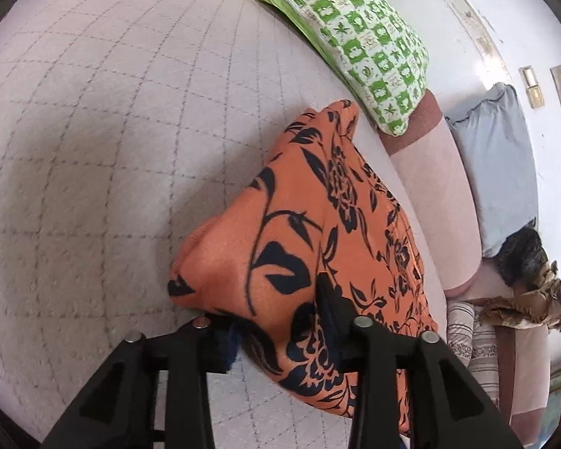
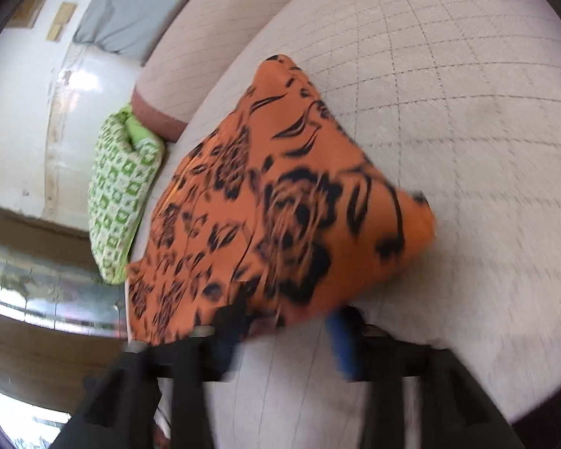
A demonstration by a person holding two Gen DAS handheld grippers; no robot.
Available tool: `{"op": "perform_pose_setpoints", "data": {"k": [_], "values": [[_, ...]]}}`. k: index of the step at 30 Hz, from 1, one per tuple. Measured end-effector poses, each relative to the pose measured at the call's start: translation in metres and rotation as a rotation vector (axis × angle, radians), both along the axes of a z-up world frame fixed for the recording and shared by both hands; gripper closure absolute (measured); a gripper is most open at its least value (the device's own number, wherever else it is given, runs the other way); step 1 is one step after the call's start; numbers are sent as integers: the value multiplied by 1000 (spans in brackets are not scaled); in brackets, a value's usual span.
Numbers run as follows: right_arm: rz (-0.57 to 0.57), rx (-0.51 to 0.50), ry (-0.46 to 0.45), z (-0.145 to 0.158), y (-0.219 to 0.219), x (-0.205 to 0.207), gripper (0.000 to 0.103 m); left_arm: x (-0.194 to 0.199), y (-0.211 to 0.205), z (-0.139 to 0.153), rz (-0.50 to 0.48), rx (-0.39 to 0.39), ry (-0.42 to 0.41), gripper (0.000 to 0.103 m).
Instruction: Fold small clothes
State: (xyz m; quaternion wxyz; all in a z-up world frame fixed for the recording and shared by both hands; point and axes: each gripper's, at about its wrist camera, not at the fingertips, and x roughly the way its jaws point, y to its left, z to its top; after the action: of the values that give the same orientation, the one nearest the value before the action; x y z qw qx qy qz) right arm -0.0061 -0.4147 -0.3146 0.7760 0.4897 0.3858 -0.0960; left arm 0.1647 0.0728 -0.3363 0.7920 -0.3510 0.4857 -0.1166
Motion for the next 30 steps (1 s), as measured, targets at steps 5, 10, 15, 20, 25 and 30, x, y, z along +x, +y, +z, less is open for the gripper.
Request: {"op": "perform_pose_setpoints", "data": {"k": [5,10,15,20,25,30], "values": [[143,-83,-59,27,36,-6,37,-3,-1,4,19,2,-25,78],[279,-228,-106,41,69,56,76,-5,-10,19,11,57,-90,82],[290,-175,-93,23,86,112,77,-6,-17,29,4,104,-126,82],[276,-124,15,-18,89,155,96,-7,-32,47,-30,171,-217,83],[309,-69,1,-22,80,154,97,-9,-59,76,-88,234,-360,83],[344,20,-19,-23,68,149,97,-21,-101,102,-193,300,-527,84]]}}
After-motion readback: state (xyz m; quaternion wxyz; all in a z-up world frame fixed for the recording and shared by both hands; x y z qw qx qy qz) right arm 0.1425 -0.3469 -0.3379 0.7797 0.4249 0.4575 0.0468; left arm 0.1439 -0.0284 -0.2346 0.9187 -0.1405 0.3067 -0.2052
